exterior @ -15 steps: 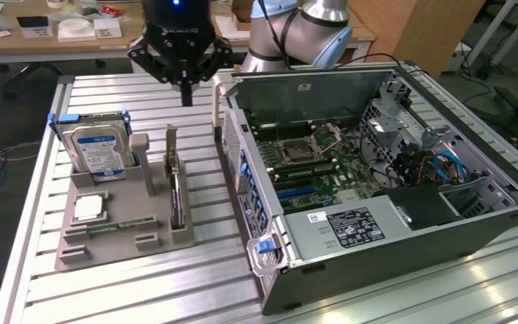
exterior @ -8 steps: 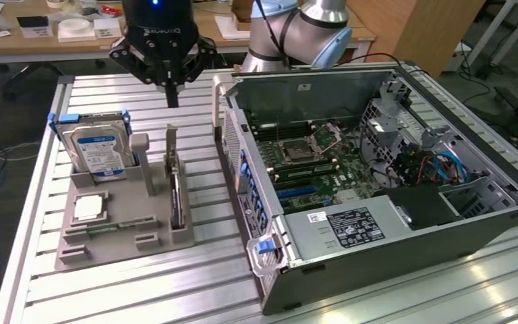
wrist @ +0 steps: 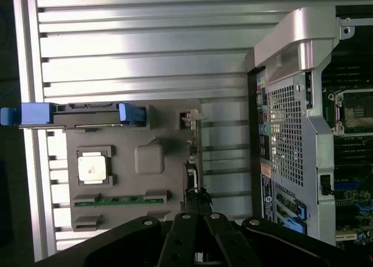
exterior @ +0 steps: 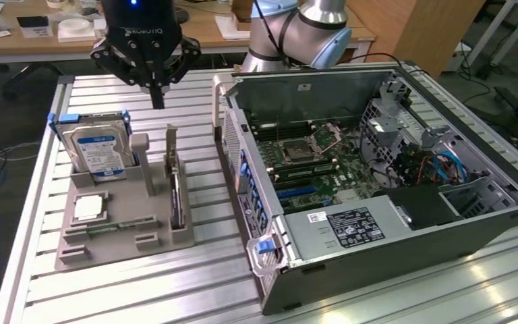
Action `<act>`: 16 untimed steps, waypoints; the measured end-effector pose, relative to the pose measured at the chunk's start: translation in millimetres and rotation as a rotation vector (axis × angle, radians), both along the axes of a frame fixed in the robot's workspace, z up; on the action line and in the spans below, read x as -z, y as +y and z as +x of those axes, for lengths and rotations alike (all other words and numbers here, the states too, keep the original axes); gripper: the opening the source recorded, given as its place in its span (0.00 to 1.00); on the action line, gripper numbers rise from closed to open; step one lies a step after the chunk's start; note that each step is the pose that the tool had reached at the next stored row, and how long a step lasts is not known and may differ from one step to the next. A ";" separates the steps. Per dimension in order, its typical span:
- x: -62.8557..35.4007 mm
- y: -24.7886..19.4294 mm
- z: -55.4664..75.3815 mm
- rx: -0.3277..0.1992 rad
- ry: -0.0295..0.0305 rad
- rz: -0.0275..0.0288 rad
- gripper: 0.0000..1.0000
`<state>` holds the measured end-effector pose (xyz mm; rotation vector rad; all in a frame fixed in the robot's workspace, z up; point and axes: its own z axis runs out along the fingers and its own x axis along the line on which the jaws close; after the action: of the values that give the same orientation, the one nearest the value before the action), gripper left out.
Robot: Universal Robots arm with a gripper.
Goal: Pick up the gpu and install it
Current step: 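Reach for the gpu, then pick up the gpu and move the gpu toward the slot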
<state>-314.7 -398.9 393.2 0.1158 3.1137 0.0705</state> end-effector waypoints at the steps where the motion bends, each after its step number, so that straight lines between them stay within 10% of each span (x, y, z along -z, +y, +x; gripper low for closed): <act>1: 0.0 0.0 0.0 0.000 0.0000 0.0000 0.11; 16: 0.0 0.0 -0.1 0.000 0.0001 0.0000 0.17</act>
<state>-314.8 -398.9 393.2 0.1159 3.1137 0.0704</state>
